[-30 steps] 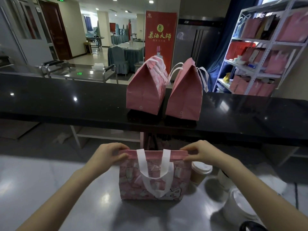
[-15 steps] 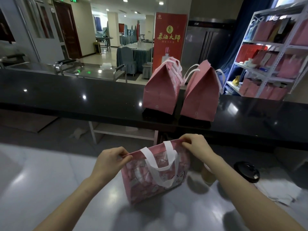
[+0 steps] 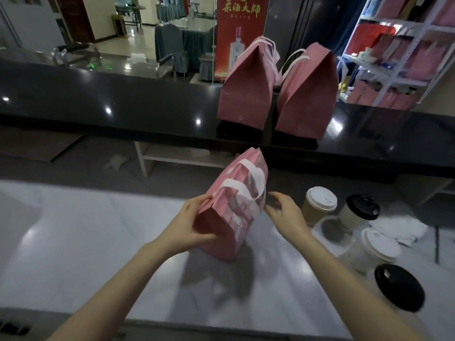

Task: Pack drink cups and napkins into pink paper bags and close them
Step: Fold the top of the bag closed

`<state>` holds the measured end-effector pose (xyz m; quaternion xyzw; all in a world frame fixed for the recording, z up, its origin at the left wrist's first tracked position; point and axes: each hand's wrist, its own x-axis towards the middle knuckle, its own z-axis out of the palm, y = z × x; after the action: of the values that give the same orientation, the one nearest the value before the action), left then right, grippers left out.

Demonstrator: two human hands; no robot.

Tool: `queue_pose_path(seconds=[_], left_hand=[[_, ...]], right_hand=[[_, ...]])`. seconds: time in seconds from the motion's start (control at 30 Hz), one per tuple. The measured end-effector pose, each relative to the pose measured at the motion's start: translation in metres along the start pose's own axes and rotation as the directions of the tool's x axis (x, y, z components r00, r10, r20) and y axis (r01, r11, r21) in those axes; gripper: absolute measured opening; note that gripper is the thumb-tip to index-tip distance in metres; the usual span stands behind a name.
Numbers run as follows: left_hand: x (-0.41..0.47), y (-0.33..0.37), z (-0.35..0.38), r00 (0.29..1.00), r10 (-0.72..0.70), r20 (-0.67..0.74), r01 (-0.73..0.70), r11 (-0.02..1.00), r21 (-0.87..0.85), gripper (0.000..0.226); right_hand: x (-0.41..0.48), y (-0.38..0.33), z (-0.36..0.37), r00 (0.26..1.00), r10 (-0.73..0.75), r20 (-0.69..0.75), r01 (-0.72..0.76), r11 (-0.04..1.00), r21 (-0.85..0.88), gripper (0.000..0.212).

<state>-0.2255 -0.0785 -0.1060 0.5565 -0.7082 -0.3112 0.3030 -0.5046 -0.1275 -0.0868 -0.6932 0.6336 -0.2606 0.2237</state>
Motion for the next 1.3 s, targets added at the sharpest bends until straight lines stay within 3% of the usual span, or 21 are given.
queue_pose_path(seconds=[0.1, 0.27, 0.37, 0.47, 0.57, 0.63, 0.77, 0.87, 1.0, 1.3], left_hand=[[-0.008, -0.009, 0.011, 0.992, -0.117, -0.049, 0.115, 0.993, -0.029, 0.102], [-0.027, -0.013, 0.029, 0.976, -0.218, -0.021, 0.211, 0.962, -0.173, 0.108], [-0.041, -0.01, 0.039, 0.967, -0.252, -0.021, 0.246, 0.957, -0.152, 0.111], [-0.059, -0.008, 0.051, 0.958, -0.27, -0.101, 0.248, 0.95, -0.191, 0.1], [-0.082, -0.003, 0.066, 0.933, -0.328, -0.151, 0.264, 0.905, -0.333, 0.096], [-0.1, 0.001, 0.077, 0.925, -0.333, -0.181, 0.263, 0.909, -0.324, 0.1], [-0.122, 0.009, 0.084, 0.942, -0.269, -0.2, 0.202, 0.932, -0.301, 0.107], [-0.133, 0.021, 0.08, 0.956, -0.183, -0.23, 0.11, 0.948, -0.298, 0.102], [-0.146, 0.041, 0.071, 0.938, -0.26, -0.231, 0.164, 0.916, -0.367, 0.089], [-0.145, 0.067, 0.01, 0.908, -0.191, -0.373, 0.061, 0.941, -0.334, 0.083]], right_hand=[[-0.031, 0.003, 0.021, 0.989, -0.033, 0.145, 0.033, 0.999, -0.003, 0.031], [-0.064, 0.004, 0.044, 0.95, 0.013, 0.312, -0.105, 0.954, 0.28, 0.096], [-0.08, 0.004, 0.056, 0.919, -0.003, 0.394, -0.196, 0.864, 0.463, 0.116], [-0.098, 0.013, 0.073, 0.957, 0.125, 0.263, -0.258, 0.783, 0.567, 0.112], [-0.122, 0.027, 0.088, 0.973, 0.19, 0.131, -0.231, 0.788, 0.571, 0.082], [-0.141, 0.032, 0.094, 0.981, 0.133, 0.139, -0.188, 0.814, 0.55, 0.076], [-0.164, 0.029, 0.095, 0.993, -0.024, 0.113, -0.028, 0.898, 0.44, 0.099], [-0.168, 0.015, 0.084, 0.992, -0.077, 0.096, 0.024, 0.884, 0.467, 0.09], [-0.167, -0.016, 0.065, 0.992, -0.11, 0.06, 0.069, 0.882, 0.466, 0.076], [-0.158, -0.069, 0.046, 0.977, -0.211, 0.012, 0.178, 0.851, 0.494, 0.082]])
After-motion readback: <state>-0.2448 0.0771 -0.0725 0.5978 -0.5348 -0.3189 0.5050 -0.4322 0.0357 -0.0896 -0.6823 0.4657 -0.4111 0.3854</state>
